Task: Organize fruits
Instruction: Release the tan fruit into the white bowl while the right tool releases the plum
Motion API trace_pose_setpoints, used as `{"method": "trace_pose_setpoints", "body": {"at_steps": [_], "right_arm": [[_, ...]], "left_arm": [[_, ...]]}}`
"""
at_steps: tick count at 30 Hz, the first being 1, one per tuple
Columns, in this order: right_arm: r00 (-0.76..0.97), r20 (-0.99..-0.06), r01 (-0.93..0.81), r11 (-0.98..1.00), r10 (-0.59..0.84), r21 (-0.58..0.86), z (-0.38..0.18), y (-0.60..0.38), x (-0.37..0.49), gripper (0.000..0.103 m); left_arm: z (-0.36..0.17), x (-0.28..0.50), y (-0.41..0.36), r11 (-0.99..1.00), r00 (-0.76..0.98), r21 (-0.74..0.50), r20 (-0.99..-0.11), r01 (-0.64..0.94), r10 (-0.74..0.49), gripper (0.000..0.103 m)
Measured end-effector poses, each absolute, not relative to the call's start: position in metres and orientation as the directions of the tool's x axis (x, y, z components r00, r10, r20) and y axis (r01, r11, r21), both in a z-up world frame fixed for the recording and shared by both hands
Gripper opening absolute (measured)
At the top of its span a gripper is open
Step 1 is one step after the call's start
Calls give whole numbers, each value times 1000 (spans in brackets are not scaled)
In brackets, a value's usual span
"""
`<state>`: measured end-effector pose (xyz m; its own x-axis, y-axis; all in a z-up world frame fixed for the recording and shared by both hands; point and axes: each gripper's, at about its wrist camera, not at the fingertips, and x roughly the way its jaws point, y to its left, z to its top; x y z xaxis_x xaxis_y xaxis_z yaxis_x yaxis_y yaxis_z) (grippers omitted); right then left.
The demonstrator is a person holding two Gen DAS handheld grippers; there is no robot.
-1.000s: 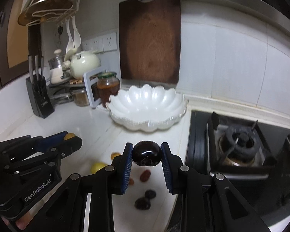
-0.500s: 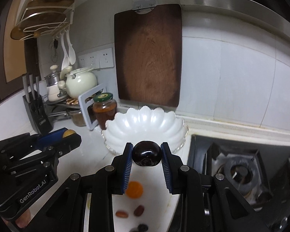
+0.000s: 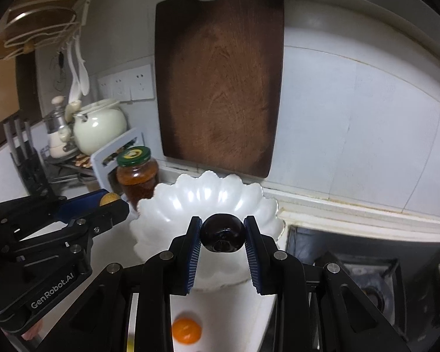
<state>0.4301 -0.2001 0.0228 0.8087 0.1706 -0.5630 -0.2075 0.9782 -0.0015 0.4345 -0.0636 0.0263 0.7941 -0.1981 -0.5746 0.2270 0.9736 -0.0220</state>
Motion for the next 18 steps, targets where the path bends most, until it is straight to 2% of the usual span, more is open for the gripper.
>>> {"method": "trace_pose_setpoints", "body": {"at_steps": [18], "right_arm": [[708,-695,-204,979,125,-32,-31,-174,538,31]], "left_arm": [[-37,549,-55,973,668,-84,-714,216,-210,22]]}}
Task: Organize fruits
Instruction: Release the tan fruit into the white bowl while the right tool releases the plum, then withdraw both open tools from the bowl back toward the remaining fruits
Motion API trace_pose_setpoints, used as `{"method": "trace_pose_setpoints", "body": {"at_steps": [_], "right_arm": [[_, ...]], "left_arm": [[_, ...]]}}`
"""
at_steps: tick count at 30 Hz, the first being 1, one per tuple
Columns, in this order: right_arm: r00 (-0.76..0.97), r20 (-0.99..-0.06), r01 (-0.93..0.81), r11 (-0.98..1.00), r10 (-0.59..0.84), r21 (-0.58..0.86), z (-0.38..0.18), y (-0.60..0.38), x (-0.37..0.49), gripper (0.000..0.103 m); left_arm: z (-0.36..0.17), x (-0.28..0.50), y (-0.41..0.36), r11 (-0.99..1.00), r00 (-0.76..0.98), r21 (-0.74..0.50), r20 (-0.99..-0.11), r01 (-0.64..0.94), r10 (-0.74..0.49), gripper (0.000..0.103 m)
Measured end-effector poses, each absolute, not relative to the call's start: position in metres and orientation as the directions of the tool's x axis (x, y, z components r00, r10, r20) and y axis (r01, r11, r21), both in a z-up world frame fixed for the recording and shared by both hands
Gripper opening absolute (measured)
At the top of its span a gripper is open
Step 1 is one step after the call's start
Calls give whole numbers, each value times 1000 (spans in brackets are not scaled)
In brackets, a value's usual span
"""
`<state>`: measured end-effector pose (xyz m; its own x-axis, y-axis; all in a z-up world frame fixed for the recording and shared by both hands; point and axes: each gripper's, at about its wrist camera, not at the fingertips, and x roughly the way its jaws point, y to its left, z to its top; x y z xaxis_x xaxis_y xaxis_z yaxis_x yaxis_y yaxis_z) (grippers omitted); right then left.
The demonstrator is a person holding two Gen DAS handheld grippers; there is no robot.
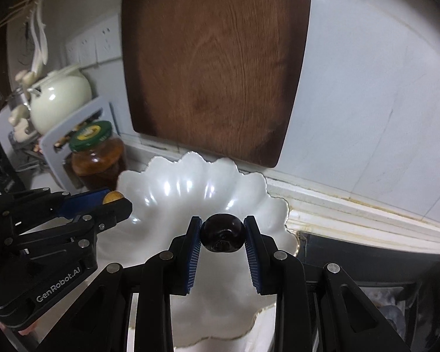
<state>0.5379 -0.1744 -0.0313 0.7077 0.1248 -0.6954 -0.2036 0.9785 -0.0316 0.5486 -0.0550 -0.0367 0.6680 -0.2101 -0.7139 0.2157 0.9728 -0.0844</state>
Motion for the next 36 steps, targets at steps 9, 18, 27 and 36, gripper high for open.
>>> {"method": "trace_pose_setpoints", "body": {"at_steps": [9,18,27,36], "right_arm": [[659,-744,-200,979,111,-31,-58,-178,569,31],[628,-771,-195,981,111,-17,-75,-179,582,31],[662,-746,-168,984,66,-61,-67,-182,571,55],[705,-707,-140,987,44,-78,-46,-188,538,55]], "left_arm": [[-63,586,-58,976,618,-67,-764,210,-185,22],[-77,601,-62,975,579,-78,-794,208,-187,40],[-65,589,-54,981,604,-55,-782,184,-157,57],[-40,554,-42,989,651,-17,-751,147,-110,64]]}}
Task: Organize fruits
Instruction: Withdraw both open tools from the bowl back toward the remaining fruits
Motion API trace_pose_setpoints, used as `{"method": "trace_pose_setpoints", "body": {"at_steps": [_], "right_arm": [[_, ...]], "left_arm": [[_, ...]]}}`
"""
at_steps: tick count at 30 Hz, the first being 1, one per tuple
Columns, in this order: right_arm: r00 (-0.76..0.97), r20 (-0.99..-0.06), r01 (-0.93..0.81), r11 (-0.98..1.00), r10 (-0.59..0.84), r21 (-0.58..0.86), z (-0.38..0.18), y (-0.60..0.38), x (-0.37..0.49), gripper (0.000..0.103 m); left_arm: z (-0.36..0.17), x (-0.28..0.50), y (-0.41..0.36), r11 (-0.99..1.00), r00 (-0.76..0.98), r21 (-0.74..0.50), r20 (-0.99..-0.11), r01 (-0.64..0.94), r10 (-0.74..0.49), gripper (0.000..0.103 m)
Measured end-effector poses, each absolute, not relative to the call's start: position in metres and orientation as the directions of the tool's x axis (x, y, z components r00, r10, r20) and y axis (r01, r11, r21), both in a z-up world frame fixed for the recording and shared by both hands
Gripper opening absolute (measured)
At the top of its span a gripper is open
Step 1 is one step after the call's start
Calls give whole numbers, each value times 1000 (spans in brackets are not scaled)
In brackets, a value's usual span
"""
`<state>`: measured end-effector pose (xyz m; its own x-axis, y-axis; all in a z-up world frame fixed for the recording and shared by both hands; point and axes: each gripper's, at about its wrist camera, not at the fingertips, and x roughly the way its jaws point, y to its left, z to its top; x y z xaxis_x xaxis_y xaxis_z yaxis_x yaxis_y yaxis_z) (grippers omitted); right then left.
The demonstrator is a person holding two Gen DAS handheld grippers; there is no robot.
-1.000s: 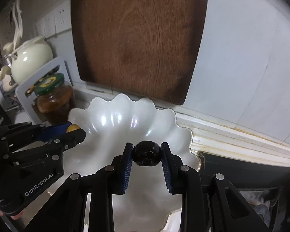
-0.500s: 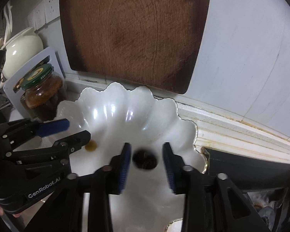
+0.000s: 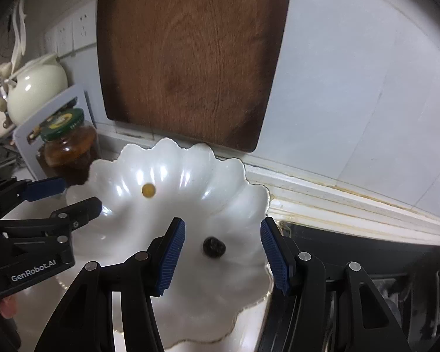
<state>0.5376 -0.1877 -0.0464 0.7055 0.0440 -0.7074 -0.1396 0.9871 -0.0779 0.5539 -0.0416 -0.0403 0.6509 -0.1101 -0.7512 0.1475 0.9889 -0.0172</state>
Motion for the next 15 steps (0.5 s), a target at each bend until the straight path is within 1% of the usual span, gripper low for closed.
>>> {"method": "trace_pose_setpoints", "body": {"at_steps": [2,5,7,11,15], "right_arm": [[716,-697,-140,987,48,-75,-40,-189,529,55],[732,-679,-143,987,56,-73,-30,-190,514,55],[741,-669,-143,987,59,-71,-24,-190,504,55],[763,-643,-141,988,67,-65,-10,-193,482,55],[781,-621,-133,990,69,-57,2,-200,461,55]], "left_arm": [[-33,545,-41,989,664,-5,-741,147,-102,65],[-21,529,-39,990,691,11,-717,139,-89,70],[-13,517,-38,991,712,22,-698,134,-81,72],[3,492,-36,991,741,30,-667,129,-76,81],[16,467,-32,992,763,36,-642,124,-72,83]]}}
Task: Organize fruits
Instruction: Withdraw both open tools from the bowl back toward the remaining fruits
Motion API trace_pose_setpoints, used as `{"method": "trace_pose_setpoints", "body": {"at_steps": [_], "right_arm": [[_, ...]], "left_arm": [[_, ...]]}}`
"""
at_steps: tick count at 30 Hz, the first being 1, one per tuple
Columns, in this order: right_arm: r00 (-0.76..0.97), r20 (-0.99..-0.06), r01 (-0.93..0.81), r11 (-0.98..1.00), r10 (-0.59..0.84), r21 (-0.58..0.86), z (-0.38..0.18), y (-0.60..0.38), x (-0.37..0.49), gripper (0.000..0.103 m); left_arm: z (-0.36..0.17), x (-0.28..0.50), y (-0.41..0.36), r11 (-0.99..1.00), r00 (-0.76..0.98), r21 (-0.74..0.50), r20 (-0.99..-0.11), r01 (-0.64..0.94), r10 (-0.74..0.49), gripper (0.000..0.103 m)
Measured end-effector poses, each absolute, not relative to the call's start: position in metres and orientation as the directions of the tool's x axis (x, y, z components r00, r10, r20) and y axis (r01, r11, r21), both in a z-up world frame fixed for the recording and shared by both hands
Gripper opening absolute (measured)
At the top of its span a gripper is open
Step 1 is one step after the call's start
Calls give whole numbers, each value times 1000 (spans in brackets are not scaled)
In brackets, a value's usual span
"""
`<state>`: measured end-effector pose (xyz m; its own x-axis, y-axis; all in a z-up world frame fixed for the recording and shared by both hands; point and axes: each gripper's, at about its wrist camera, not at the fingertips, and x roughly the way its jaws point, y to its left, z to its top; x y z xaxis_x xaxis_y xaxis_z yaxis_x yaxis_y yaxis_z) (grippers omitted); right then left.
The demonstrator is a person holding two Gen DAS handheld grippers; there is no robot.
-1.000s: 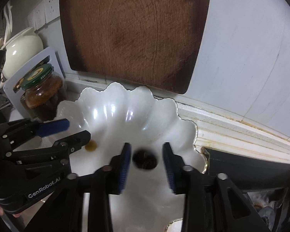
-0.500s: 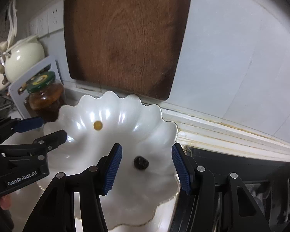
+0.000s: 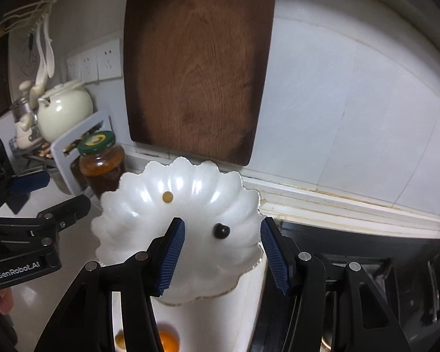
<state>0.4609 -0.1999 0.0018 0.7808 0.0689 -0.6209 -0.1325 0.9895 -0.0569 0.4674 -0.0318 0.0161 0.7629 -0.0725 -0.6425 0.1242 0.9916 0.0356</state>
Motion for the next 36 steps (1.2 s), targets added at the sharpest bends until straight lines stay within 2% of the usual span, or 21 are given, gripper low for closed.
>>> {"method": "trace_pose_setpoints", "body": {"at_steps": [20,24,26,36], "right_arm": [[854,-510,-152,987,107,-48,43,-205,352,55],[857,-503,-154,987,110,-47,44,-207,334,55],[857,-503,-153,987,109,-46,43,-208,325,60],[859,-495,-165,986,128,-31,38,-212,284,60]], "left_arm": [[53,347,-19,995,837,36,-544,97,-62,90],[53,325,-20,994,841,42,-537,102,-64,90],[53,315,-22,994,847,53,-529,97,-55,90],[56,272,-23,993,863,68,-503,100,-53,90]]}}
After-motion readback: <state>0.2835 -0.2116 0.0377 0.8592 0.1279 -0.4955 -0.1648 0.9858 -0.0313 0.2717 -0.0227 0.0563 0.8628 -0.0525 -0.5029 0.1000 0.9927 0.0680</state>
